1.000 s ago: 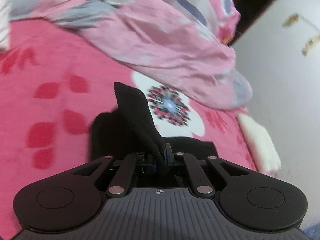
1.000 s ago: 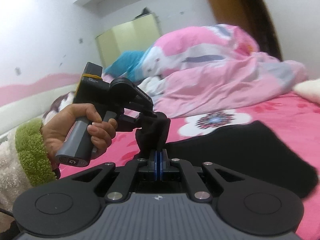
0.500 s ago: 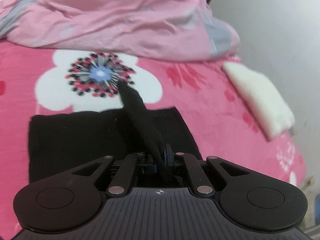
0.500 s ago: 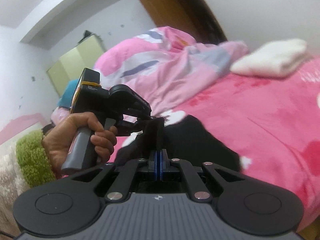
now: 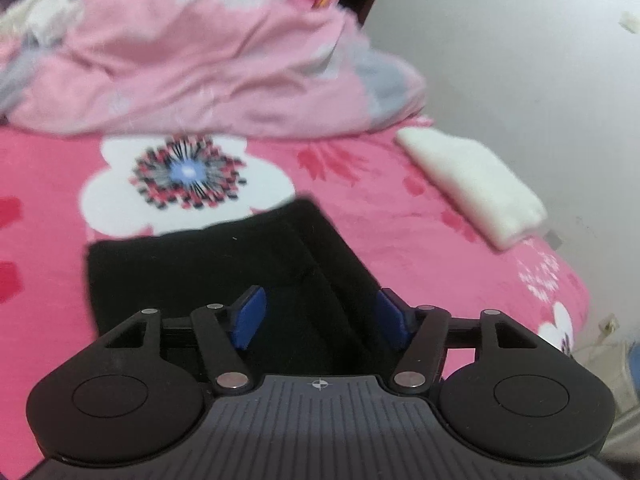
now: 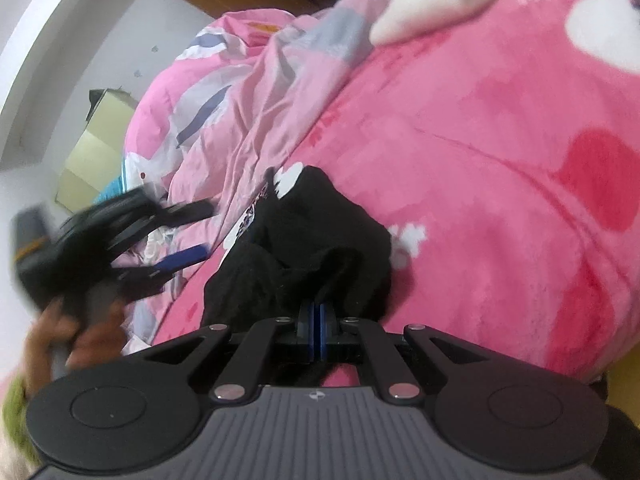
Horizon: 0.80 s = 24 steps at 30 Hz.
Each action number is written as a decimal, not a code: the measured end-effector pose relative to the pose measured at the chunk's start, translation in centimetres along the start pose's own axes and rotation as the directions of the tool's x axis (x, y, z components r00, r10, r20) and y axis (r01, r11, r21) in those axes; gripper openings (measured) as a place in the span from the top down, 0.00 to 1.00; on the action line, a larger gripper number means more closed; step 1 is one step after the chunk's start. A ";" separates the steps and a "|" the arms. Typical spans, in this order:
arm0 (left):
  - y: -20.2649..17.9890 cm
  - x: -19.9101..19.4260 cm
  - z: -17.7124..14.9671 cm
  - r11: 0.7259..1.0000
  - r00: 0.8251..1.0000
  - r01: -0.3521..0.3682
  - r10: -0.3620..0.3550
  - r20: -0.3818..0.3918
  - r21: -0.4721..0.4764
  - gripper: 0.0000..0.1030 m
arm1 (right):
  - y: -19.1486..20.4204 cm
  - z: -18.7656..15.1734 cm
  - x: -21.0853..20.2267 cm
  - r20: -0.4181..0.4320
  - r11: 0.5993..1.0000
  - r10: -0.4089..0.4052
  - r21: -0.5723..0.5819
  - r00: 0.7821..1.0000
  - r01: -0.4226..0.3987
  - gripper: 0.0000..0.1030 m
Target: Fold clothes
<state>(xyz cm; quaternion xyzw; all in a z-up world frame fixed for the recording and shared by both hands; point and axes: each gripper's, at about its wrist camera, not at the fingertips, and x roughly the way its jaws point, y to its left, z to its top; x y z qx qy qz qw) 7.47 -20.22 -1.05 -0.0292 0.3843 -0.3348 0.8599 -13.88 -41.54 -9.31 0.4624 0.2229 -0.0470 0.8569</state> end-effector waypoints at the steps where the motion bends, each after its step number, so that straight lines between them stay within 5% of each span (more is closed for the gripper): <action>1: 0.1 -1.4 -0.4 1.000 1.000 -0.001 0.001 0.022 0.019 0.39 | -0.2 0.1 0.0 -0.006 1.000 0.012 0.009 1.000 -0.012 0.96; 10: 1.9 -9.3 -6.9 0.985 0.999 -0.034 0.030 0.025 0.172 0.36 | -0.4 1.8 0.1 -0.055 0.999 0.034 -0.001 0.998 -0.034 0.95; 16: 2.3 -9.7 -12.1 0.973 0.997 -0.070 0.073 -0.006 0.220 0.36 | -1.2 2.6 0.2 -0.083 0.998 0.041 0.059 0.996 -0.036 0.95; 24: 0.8 -8.7 -15.5 0.945 0.990 -0.141 0.134 0.044 0.296 0.41 | -1.3 3.2 0.5 -0.096 0.994 0.038 0.103 0.995 -0.028 0.95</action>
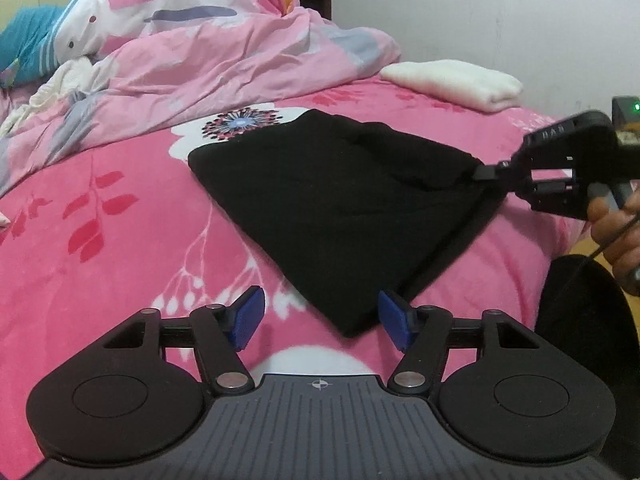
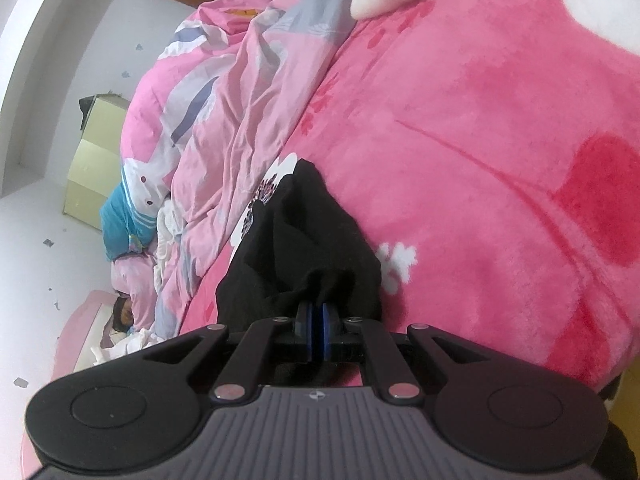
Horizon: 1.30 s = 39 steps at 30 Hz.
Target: Fold clothes
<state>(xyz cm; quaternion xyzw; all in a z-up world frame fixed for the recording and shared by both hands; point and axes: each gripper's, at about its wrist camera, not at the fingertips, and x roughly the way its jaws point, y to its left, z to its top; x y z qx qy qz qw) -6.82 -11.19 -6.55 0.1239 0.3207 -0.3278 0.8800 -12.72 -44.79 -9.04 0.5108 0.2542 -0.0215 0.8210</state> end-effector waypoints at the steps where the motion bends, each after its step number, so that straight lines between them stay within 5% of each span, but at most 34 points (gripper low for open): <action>1: 0.1 0.1 -0.1 1.000 1.000 0.018 -0.018 0.001 -0.022 0.42 | -0.1 0.1 0.0 -0.001 1.000 0.002 0.007 1.000 -0.002 0.95; 6: 1.5 0.5 -0.4 0.971 0.990 0.140 -0.141 0.007 -0.193 0.46 | -0.6 0.4 0.5 0.004 0.999 0.018 0.035 1.000 -0.018 0.94; 9: 2.1 1.0 -0.6 0.953 0.987 0.155 -0.160 0.000 -0.259 0.49 | -0.5 0.3 0.2 0.036 1.000 0.018 0.011 0.999 -0.018 0.97; 14: 2.0 1.4 -0.7 0.958 0.988 0.143 -0.152 -0.018 -0.250 0.50 | -0.4 0.4 -1.1 0.102 0.999 0.048 -0.002 0.994 -0.048 0.99; 26: 1.6 1.9 -0.5 0.964 0.988 0.134 -0.146 -0.039 -0.229 0.52 | -2.6 -0.1 -1.7 0.116 0.997 0.029 0.073 0.993 -0.038 1.00; 33: 0.5 1.0 -0.5 0.988 0.996 0.079 -0.082 -0.021 -0.134 0.53 | -2.6 -0.5 -2.1 0.127 0.995 0.049 0.079 0.991 -0.059 1.00; 39: -3.0 -0.4 -1.2 0.986 0.992 -0.091 0.077 0.102 0.143 0.55 | -3.9 -0.4 -1.1 0.107 0.991 0.035 0.128 0.994 -0.049 1.00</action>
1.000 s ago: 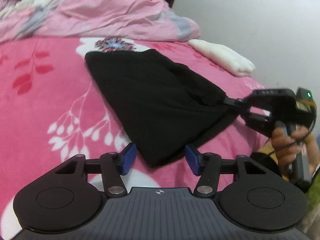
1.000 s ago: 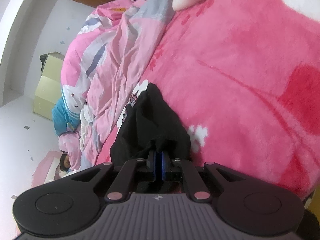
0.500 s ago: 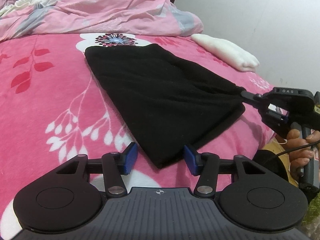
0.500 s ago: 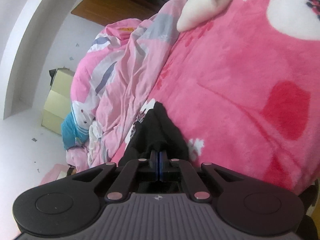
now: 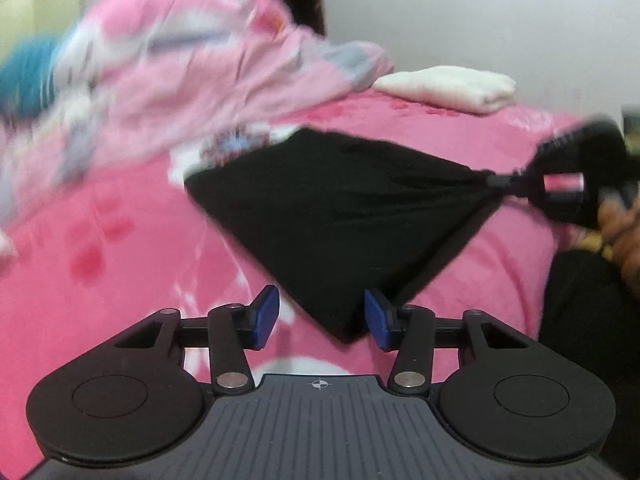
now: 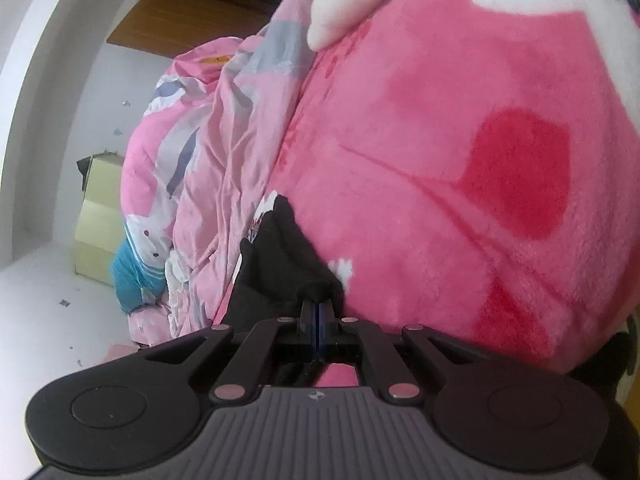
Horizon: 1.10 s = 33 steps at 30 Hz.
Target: Fold clothes
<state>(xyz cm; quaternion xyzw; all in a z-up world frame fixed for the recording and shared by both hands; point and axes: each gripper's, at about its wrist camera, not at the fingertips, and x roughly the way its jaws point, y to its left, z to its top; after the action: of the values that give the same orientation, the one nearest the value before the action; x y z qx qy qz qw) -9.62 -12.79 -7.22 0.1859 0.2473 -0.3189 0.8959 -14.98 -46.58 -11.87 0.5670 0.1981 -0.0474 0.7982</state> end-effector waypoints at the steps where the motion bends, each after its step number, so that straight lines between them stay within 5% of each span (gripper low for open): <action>1: -0.7 -0.2 0.0 0.999 1.000 -0.010 0.009 0.020 0.046 0.55 | 0.1 -0.1 0.0 0.000 1.000 -0.002 -0.009 1.000 0.002 1.00; 11: -5.4 1.4 -0.1 0.944 0.997 -0.058 0.038 0.068 0.325 0.63 | 0.0 0.2 -0.1 -0.007 1.000 0.020 0.006 1.000 -0.020 1.00; 23: -6.0 2.0 -0.8 0.921 0.997 -0.082 0.074 0.034 0.380 0.67 | -0.4 0.4 -0.1 -0.014 0.999 0.038 0.017 0.999 -0.037 1.00; 33: -4.5 1.6 -0.5 0.939 0.989 -0.147 0.145 0.031 0.312 0.69 | -0.5 0.2 -0.1 -0.011 0.999 0.040 0.015 0.999 -0.039 1.00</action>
<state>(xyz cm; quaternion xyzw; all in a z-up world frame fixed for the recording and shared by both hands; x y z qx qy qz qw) -11.69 -16.60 -9.36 0.3422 0.1755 -0.2875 0.8772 -15.18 -46.92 -12.21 0.5771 0.1908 -0.0300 0.7935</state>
